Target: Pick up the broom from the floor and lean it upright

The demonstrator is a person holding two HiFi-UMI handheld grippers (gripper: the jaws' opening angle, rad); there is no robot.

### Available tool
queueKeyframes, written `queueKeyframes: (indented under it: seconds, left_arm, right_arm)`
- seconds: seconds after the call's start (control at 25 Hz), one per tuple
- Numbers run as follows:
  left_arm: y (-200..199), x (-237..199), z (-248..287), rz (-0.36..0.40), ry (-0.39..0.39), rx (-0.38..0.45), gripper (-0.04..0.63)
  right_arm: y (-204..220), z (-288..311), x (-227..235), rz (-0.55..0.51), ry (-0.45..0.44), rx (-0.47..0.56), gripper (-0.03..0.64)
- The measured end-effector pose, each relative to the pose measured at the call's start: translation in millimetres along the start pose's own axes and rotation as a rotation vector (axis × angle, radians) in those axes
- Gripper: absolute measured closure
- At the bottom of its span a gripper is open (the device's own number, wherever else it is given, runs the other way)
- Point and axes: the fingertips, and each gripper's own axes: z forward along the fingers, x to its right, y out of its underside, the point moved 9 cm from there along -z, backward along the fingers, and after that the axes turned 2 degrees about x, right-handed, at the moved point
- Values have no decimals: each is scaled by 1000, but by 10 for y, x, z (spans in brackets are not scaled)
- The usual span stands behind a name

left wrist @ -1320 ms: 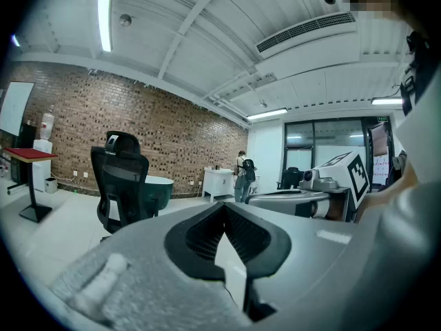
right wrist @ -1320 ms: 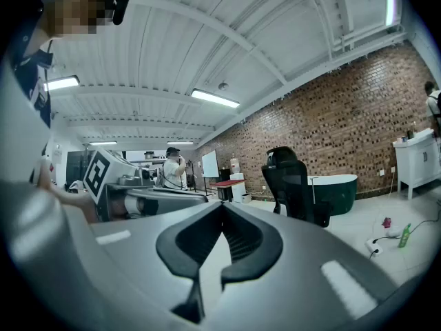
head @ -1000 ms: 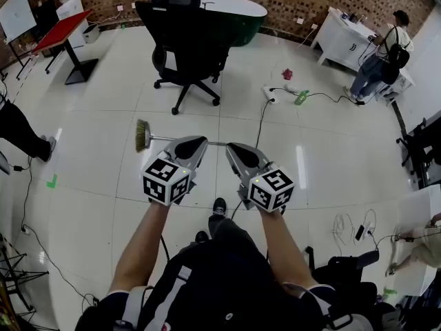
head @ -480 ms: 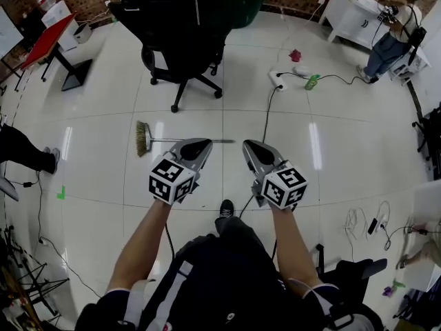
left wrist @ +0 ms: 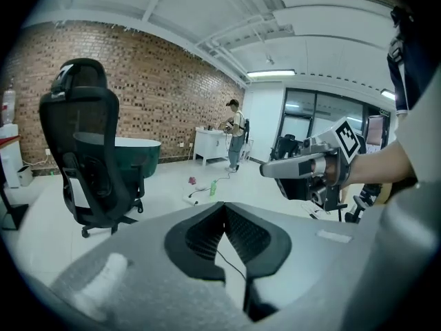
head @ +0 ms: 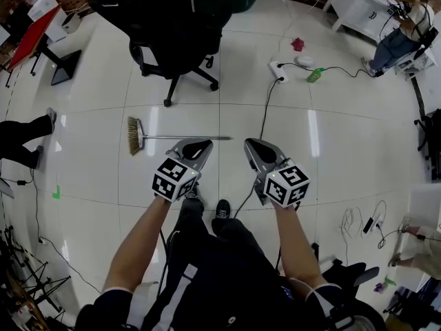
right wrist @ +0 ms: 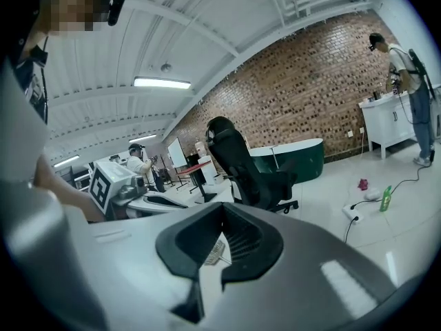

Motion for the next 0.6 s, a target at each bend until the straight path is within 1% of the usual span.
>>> queueKeyframes:
  seconds: [0.2, 0.4, 0.52, 0.6]
  left_arm:
    - [294, -588, 324, -38, 42, -62, 594]
    - [629, -1250, 699, -77, 76, -98, 594]
    - [843, -1526, 982, -93, 99, -140, 594]
    - [1015, -1686, 1132, -99, 118, -171, 594]
  right_arm:
    - [94, 467, 162, 18, 37, -70, 617]
    - [342, 1058, 369, 33, 93, -148, 617]
    - [538, 1386, 558, 43, 127, -188, 617]
    - [678, 1602, 677, 69, 145, -188, 617]
